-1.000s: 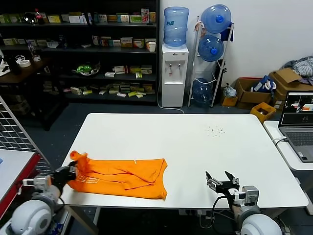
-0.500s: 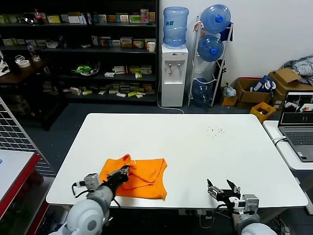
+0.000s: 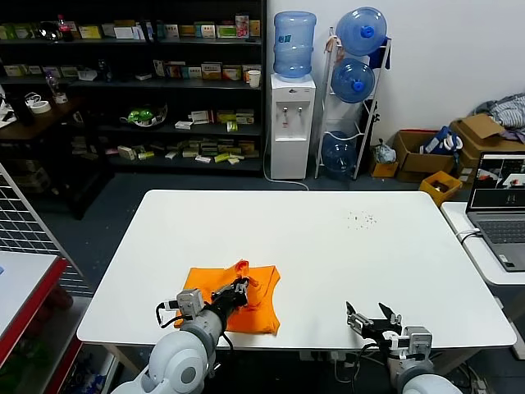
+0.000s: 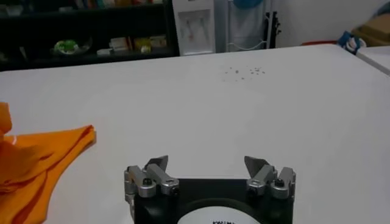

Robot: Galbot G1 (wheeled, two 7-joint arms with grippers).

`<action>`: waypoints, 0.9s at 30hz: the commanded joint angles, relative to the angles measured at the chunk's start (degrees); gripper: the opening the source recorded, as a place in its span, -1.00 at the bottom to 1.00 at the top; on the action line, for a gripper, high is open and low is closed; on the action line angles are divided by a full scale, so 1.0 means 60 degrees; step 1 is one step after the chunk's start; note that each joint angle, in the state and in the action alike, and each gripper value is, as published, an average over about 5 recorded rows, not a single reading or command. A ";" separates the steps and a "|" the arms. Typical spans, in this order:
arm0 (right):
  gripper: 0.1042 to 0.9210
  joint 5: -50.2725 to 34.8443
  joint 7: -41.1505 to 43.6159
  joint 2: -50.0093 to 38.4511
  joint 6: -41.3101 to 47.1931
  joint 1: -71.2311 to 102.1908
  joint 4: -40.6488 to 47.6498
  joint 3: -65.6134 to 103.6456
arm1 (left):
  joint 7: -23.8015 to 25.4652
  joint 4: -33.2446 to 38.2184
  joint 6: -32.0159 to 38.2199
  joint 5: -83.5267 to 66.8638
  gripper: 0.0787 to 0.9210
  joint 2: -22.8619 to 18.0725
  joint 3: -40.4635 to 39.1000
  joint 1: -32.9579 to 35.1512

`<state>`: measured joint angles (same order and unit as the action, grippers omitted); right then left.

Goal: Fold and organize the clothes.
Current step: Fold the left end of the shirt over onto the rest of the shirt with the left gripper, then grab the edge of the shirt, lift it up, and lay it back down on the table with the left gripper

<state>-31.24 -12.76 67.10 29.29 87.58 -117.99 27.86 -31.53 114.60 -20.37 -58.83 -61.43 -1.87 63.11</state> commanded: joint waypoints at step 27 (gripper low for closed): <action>0.76 -0.0270 -0.0061 -0.0095 0.0055 -0.0661 0.0457 -0.0455 | 0.4114 -0.2507 0.1027 0.1142 0.77 0.2101 0.3097 0.2167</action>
<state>-32.70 -13.09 66.58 29.61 83.90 -115.39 25.15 -14.63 106.28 -16.26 -54.94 -50.63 14.39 74.33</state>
